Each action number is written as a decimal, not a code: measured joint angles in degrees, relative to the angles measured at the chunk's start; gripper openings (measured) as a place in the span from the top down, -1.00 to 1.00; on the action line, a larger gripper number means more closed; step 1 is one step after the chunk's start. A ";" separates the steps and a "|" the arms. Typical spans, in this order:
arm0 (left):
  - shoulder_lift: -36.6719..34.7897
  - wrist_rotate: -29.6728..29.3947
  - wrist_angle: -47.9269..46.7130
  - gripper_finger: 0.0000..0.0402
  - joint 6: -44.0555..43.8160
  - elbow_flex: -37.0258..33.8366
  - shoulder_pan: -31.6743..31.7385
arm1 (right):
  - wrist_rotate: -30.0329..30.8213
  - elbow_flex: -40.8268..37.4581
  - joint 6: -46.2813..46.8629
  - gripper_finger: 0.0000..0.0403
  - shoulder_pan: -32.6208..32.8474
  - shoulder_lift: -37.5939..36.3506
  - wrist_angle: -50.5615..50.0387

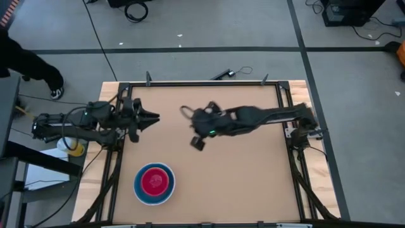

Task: Nest bowls inside each other
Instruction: Return to Home Position

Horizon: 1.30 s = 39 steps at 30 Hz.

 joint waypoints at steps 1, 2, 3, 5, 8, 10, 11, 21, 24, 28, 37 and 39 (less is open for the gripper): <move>0.11 -0.28 0.78 0.57 1.65 -0.02 -0.38 | 1.12 -3.22 -0.42 0.67 -0.01 -2.83 0.68; 0.11 -0.90 1.03 0.66 3.15 -0.02 -0.72 | 1.55 -7.01 -0.54 0.79 0.02 -5.89 1.85; 0.01 -1.25 1.01 0.75 4.64 -0.02 -0.95 | 1.57 -11.12 -0.69 0.89 0.03 -9.09 3.26; -0.53 -1.43 -0.01 0.93 7.32 -0.02 -1.81 | 0.17 -20.76 -1.38 0.94 -0.03 -16.33 8.73; -2.91 -1.34 -0.40 0.96 9.46 -1.74 -3.59 | -6.04 -35.96 -3.74 0.92 -0.05 -27.60 20.77; -5.91 -1.36 -0.20 0.98 10.30 -4.39 -4.88 | -11.82 -45.27 -5.41 0.95 -0.08 -34.75 30.27; -7.60 -1.40 -0.32 0.98 10.29 -5.80 -5.32 | -14.48 -49.91 -5.93 0.96 -0.02 -38.38 34.96; -18.48 -0.75 -3.19 0.97 12.75 -18.63 -5.74 | -20.40 -86.59 -2.02 0.98 1.37 -66.65 56.92; -19.38 0.13 -0.48 0.97 13.38 -21.95 -5.77 | -18.49 -93.34 -4.59 0.98 1.73 -71.57 57.88; -21.15 0.20 4.28 0.97 14.42 -27.26 -5.77 | -18.62 -99.22 -9.44 0.98 0.66 -75.69 63.09; -26.22 0.17 12.78 0.97 14.82 -36.42 -5.77 | -20.56 -111.17 -7.75 0.99 -1.46 -87.20 75.81; -26.49 0.16 16.43 0.97 14.81 -38.37 -5.66 | -20.68 -113.21 -6.74 0.99 -1.76 -90.11 75.81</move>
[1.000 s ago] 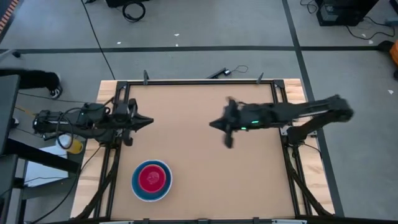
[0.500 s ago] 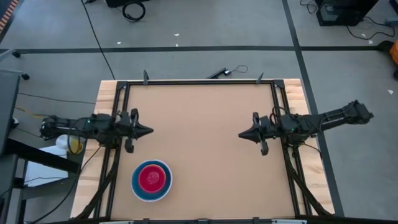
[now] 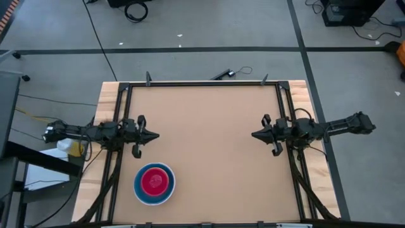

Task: Nest bowls inside each other
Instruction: Return to Home Position

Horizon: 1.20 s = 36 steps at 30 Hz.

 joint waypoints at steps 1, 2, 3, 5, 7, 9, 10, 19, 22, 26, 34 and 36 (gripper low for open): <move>0.10 0.01 -0.12 0.97 -0.09 -0.14 0.16 | -0.08 -0.91 0.27 0.99 -0.08 -1.32 -0.08; 0.50 -0.03 -0.15 0.97 -0.18 -0.14 0.42 | -0.18 -1.67 0.39 0.99 -0.11 -2.53 -0.06; 0.83 -0.13 -0.23 0.97 -0.49 -0.14 0.67 | -0.23 -2.38 0.39 0.99 -0.11 -3.71 0.02; 1.06 -0.23 0.05 0.97 -0.94 -0.14 1.17 | -0.22 -2.72 0.22 0.99 -0.11 -5.88 -2.04; 1.06 -0.29 0.95 0.97 -0.47 -0.16 1.52 | -0.22 -2.72 -0.26 0.99 -0.11 -7.20 -3.74; 1.03 -0.55 2.84 0.97 1.02 -0.16 1.93 | -0.39 -2.72 -1.26 0.99 -0.11 -8.18 -4.20; 1.03 -0.92 3.35 0.97 1.89 -0.16 2.20 | -0.78 -2.72 -1.57 0.99 -0.11 -8.47 -3.94; 1.03 -1.76 4.35 0.97 2.58 -0.19 5.49 | -4.11 -2.72 -1.17 0.94 -0.11 -9.23 -5.98; 1.03 -3.21 4.35 0.97 1.38 -0.19 6.02 | -4.09 -2.72 -1.21 0.88 -0.11 -9.23 -5.97; 1.03 -3.35 4.33 0.97 1.09 -0.19 6.16 | -4.09 -2.72 -1.21 0.84 -0.11 -9.23 -5.79; 1.03 -3.37 4.33 0.97 1.02 -0.21 6.16 | -4.09 -2.72 -1.13 0.84 -0.11 -9.23 -5.77; 1.03 -3.37 4.33 0.97 0.90 -0.21 6.16 | -4.09 -2.72 -1.12 0.84 -0.11 -9.23 -5.75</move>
